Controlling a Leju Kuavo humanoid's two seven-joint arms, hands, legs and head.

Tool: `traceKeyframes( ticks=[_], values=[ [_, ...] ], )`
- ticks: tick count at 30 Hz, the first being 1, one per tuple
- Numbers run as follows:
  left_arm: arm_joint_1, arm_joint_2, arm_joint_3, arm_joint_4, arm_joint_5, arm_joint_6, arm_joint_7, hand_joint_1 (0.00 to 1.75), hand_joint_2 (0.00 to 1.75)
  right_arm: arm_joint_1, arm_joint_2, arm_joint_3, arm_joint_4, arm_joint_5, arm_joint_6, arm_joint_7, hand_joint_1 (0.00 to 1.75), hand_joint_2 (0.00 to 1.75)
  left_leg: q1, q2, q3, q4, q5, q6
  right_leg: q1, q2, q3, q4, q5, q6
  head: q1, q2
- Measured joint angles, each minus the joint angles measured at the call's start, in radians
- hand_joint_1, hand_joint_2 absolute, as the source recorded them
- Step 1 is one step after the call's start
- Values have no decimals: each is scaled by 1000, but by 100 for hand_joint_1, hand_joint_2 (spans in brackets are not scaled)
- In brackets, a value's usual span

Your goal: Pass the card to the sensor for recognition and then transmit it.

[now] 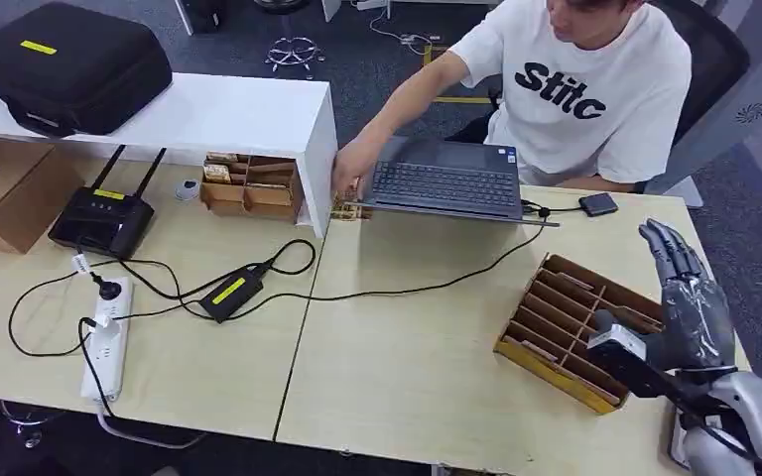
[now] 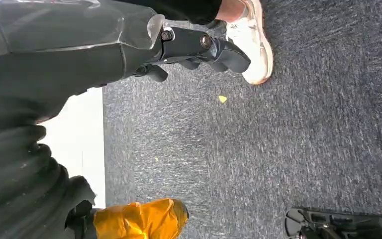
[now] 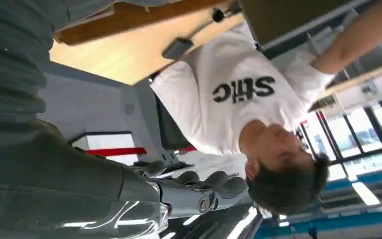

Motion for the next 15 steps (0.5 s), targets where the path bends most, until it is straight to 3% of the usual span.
traceKeyframes(
  ticks=[7, 15],
  values=[
    [0, 0, 7, 0, -6, 0, 3, 0, 175, -25, -21, 18, 75, 55, 51, 48, 0, 175, 0, 0, 0, 0, 0, 0, 0, 0, 0, 0, 0, 0, 0, 0],
    [-2, 0, 7, 0, -19, -1, 4, 0, 175, -98, -21, 78, 180, 160, 29, 126, 0, 175, 0, 0, 0, 0, 0, 0, 0, 0, 0, 0, 0, 0, 0, 0]
  ],
)
